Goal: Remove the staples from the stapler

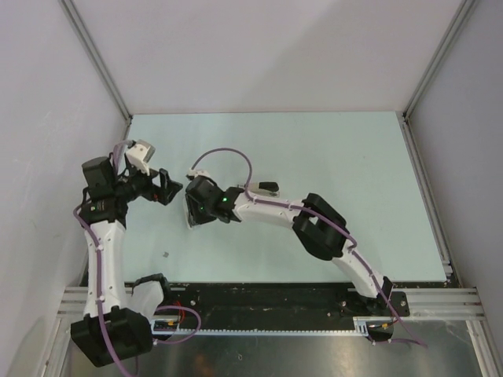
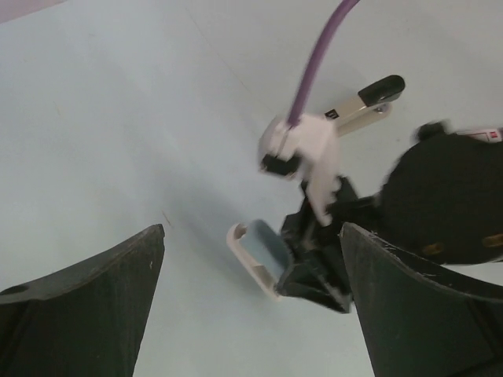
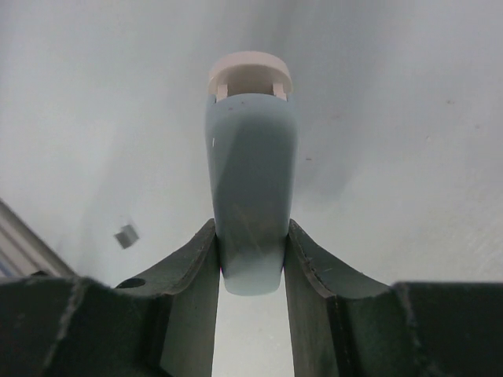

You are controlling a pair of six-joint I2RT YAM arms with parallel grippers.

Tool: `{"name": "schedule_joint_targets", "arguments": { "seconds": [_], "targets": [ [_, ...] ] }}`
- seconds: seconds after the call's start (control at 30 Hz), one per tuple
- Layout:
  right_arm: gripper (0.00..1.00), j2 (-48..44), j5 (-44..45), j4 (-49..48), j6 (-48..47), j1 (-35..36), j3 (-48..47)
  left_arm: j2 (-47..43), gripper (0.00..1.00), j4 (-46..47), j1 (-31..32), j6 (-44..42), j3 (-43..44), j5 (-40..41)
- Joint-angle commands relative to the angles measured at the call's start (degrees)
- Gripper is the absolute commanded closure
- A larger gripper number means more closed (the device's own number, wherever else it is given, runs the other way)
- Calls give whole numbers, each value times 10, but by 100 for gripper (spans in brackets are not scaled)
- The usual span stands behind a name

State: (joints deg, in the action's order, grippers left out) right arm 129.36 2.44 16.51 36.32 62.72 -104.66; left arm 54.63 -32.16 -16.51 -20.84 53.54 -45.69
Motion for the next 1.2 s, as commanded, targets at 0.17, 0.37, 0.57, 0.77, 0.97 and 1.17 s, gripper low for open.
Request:
{"name": "schedule_joint_targets", "arguments": {
  "seconds": [0.17,0.37,0.57,0.77,0.97,1.17],
  "targets": [
    [100,93,27,175,-20,8,-173,-55,1,-5,-6,87,16,-12],
    [89,153,49,234,-26,12,-279,-49,1,-5,-6,92,12,-9],
    [59,184,50,246,-21,10,-323,-63,1,-5,-6,78,9,0],
    [26,151,28,205,-17,9,-288,-80,0,-5,-5,63,-5,3],
    [18,92,38,203,-43,-1,-269,-77,0,-5,-5,58,-7,7],
    [13,-30,60,147,-121,-55,-131,-78,1,-5,1,51,-9,13]
  ]
}}
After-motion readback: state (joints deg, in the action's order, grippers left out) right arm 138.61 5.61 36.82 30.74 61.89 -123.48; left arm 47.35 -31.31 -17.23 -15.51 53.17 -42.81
